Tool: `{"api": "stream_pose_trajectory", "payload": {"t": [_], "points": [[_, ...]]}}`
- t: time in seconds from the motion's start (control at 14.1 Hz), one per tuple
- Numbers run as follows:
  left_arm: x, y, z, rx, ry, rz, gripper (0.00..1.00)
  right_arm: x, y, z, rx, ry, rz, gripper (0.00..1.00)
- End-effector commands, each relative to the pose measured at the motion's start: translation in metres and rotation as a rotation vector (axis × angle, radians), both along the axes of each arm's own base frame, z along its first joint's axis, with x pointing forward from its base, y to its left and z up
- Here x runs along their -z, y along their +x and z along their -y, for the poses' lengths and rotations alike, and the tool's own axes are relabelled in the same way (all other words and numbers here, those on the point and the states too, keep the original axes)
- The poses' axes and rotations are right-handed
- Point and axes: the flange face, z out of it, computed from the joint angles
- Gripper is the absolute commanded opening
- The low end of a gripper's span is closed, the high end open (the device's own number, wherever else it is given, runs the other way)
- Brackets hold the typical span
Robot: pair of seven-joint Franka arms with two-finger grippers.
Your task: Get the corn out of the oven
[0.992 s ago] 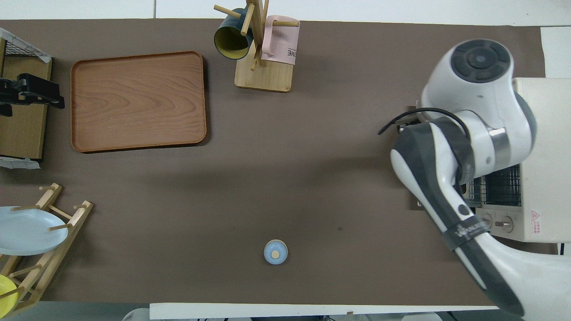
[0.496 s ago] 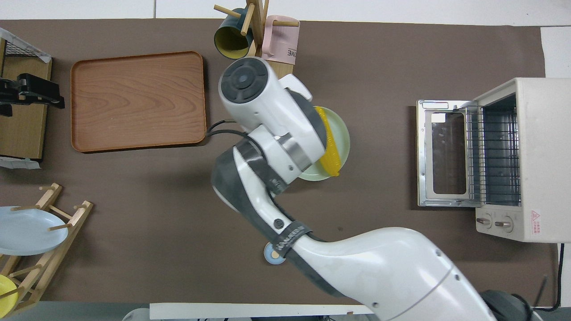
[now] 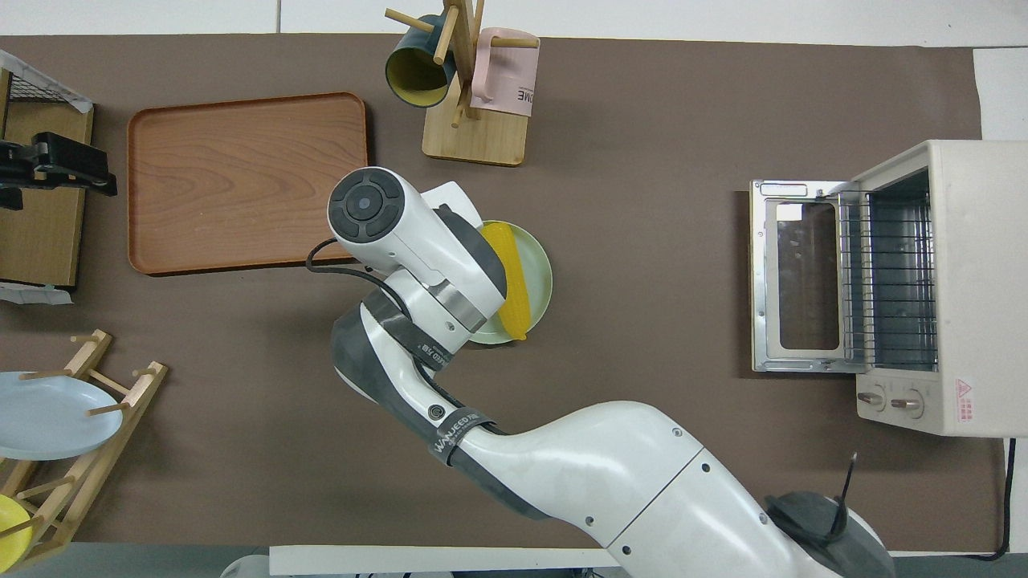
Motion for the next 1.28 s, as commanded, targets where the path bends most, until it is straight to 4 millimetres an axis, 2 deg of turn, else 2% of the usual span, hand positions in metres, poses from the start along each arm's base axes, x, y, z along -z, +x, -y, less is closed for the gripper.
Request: {"api": "stream_pose_trajectory", "payload": {"t": [0.0,0.07,0.14,0.21,0.28,0.43,0.5,0.57,0.71,0.78,0.85,0.92,1.06,1.13,1.2], "points": [[0.008,-0.017,-0.002,0.011,0.014,-0.025,1.0,-0.005,0.006,0.003,0.042,0.052,0.002,0.49],[0.02,-0.025,0.005,0.003,0.009,-0.004,1.0,-0.018,0.009,0.001,0.046,0.074,0.03,0.49],[0.04,-0.035,0.009,-0.016,0.006,0.01,1.0,-0.04,0.013,0.005,0.053,0.085,0.05,0.49],[0.065,-0.044,0.024,0.001,0.004,0.018,1.0,-0.079,0.022,0.025,0.061,0.082,0.079,0.49],[0.091,-0.049,0.054,0.017,0.0,0.021,1.0,-0.09,0.038,0.067,0.065,0.041,0.053,0.49],[0.137,-0.055,0.125,-0.065,-0.018,0.041,1.0,-0.107,0.045,0.144,-0.024,-0.001,0.001,0.42],[0.158,-0.058,0.171,-0.092,-0.033,0.061,1.0,-0.105,0.04,0.19,-0.059,-0.013,-0.02,0.36],[0.18,-0.059,0.205,-0.13,-0.045,0.066,1.0,-0.098,0.034,0.23,-0.067,-0.009,-0.019,0.3],[0.216,-0.072,0.283,-0.189,-0.07,0.076,1.0,-0.064,0.014,0.293,-0.121,-0.016,-0.04,0.22],[0.23,-0.081,0.313,-0.218,-0.067,0.07,1.0,-0.043,0.013,0.33,-0.158,-0.033,-0.046,0.18],[0.242,-0.091,0.337,-0.223,-0.07,0.068,1.0,-0.029,0.012,0.375,-0.194,-0.043,-0.025,0.14],[0.251,-0.098,0.354,-0.222,-0.074,0.067,1.0,-0.015,0.009,0.397,-0.244,-0.059,-0.019,0.09],[0.281,-0.098,0.388,-0.251,-0.067,0.054,1.0,0.004,0.005,0.416,-0.277,-0.104,-0.04,0.02],[0.288,-0.095,0.395,-0.259,-0.068,0.056,0.99,0.01,0.005,0.419,-0.279,-0.11,-0.049,0.02],[0.297,-0.097,0.4,-0.254,-0.058,0.049,0.56,0.016,0.005,0.42,-0.291,-0.118,-0.059,0.01]]}}
